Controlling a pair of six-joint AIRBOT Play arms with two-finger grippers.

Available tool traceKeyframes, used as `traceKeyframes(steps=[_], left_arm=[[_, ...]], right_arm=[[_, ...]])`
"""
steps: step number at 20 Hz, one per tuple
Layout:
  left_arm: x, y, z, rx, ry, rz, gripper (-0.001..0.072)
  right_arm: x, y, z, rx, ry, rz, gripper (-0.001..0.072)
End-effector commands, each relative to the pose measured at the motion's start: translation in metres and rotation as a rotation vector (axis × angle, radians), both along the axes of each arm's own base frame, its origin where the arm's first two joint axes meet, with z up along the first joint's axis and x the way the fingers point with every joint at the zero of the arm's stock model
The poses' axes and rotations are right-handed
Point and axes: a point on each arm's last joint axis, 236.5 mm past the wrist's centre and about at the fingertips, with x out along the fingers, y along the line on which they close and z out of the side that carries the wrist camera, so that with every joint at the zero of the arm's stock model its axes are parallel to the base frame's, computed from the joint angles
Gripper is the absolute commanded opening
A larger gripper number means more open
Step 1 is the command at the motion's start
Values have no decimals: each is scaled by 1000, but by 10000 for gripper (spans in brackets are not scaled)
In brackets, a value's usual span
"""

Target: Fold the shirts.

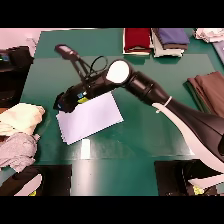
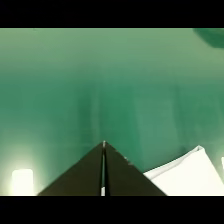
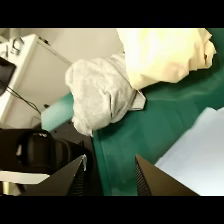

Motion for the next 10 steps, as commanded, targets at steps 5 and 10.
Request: traceKeyframes(steps=[5,10], left_arm=[[-18,-32,7,41,-14,-106,24],[-19,-56,13,28,-46,-162,24]], right_arm=[[83,-142,-73,-318,21,-256,370],[109,-256,-176,-432,386,-462,656]])
